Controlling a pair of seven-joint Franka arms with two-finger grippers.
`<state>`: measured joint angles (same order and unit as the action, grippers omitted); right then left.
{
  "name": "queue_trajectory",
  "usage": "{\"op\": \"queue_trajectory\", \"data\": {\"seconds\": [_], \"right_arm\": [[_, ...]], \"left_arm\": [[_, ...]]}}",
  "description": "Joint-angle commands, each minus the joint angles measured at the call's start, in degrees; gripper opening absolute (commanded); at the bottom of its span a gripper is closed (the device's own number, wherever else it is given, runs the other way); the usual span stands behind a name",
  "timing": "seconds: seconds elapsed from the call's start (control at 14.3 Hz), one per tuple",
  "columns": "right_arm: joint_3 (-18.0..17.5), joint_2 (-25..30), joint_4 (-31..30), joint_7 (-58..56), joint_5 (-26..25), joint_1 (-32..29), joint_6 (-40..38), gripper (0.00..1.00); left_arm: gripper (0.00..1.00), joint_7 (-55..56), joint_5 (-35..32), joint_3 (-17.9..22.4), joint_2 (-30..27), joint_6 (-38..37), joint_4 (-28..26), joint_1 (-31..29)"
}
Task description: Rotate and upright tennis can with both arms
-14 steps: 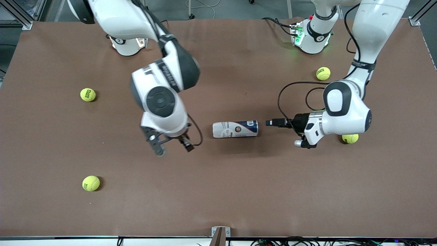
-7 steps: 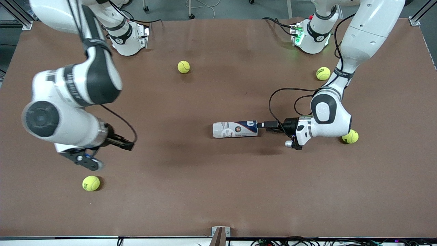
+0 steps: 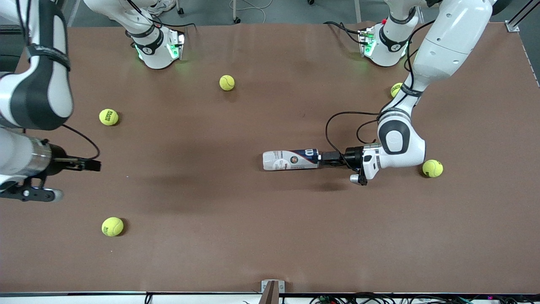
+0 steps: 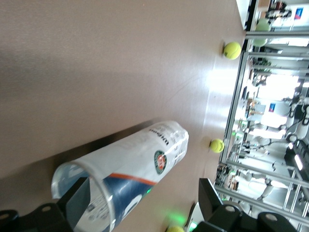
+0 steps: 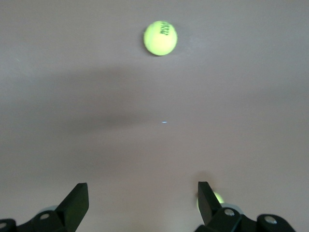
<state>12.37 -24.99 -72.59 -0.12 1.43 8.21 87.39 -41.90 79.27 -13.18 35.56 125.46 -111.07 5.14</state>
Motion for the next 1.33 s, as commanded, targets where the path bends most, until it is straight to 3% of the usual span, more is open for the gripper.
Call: {"op": "queue_trajectory", "data": {"seconds": [0.0,0.21,0.77,0.84,1.05,1.26], "right_arm": [[-1.2,3.4,-3.3,-6.4,-1.1,-4.3,0.9,1.0],[-1.3,4.2,-3.1,-7.0,-1.9,-6.2,1.3,1.0],[-1.4,4.6,-2.3,-9.3,-2.9,-8.9,1.6,1.0],[-1.5,4.4,-1.2,-9.1,-2.9,-9.0,1.5,1.0],[-1.6,4.3,0.0,-9.2,-2.5,-8.7,0.9,1.0],[-2.0,4.7,0.0,-9.2,-1.9,-8.3,0.7,1.0]], "left_arm": [[0.96,-1.6,2.6,-0.2,0.6,1.4,0.5,0.9],[0.78,-3.4,3.6,-0.2,1.3,1.4,0.5,1.1],[0.78,-4.7,4.7,-0.2,2.4,3.5,0.4,3.1],[0.69,-4.7,5.5,-0.1,2.5,3.7,0.4,3.6],[0.26,-4.7,5.8,-0.1,2.1,3.8,0.8,3.7],[0.07,-4.0,5.8,0.0,1.1,3.9,1.8,3.1]]}}
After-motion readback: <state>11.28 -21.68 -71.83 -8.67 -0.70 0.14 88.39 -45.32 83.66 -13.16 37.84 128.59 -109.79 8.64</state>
